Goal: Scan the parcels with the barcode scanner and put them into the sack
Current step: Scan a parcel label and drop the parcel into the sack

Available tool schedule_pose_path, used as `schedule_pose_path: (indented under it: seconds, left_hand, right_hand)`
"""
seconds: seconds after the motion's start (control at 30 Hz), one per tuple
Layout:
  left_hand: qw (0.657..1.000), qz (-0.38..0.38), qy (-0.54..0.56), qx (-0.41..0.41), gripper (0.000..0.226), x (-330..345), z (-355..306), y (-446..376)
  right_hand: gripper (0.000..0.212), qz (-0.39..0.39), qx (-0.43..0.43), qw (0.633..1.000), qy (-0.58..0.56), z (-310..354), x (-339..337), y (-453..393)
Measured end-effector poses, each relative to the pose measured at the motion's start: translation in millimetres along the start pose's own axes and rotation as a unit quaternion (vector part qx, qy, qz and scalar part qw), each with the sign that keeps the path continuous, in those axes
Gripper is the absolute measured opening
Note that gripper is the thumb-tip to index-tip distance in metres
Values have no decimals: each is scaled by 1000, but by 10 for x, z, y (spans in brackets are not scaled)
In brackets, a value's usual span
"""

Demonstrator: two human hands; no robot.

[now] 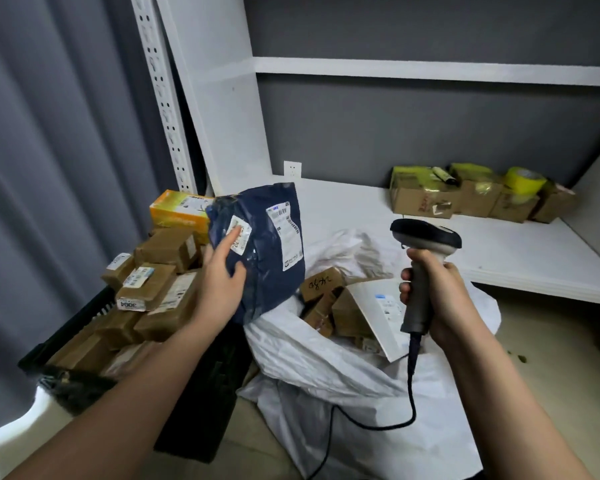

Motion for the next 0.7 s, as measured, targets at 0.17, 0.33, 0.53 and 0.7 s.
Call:
schedule_pose_path:
  seconds: [0.17,0.33,0.53,0.7]
  left_hand:
    - [981,94,-158,56,69,1075,-286,-35]
    - [910,218,-316,156,95,2039,-98,-92]
    - [802,400,-433,94,70,2453,614,-153]
    - [744,503,-439,-27,53,2389,1015,-155]
  right_hand:
    - [25,-2,1,1000,13,23,-138,-13]
    - [22,-2,4,1000,-15,5,-177,-75]
    - [25,6,17,998,-59,-48,-140,-185]
    - [26,15,26,998,-51,-84,-85,-238]
Point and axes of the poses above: each hand's wrist, its own y-axis away from the middle knuckle, its own x-axis out of the palm, z = x × y, the point moved 7 cm from there along -y, towards the middle knuckle, and after that the axes turned 3 degrees about -x, right-handed, at the moved point
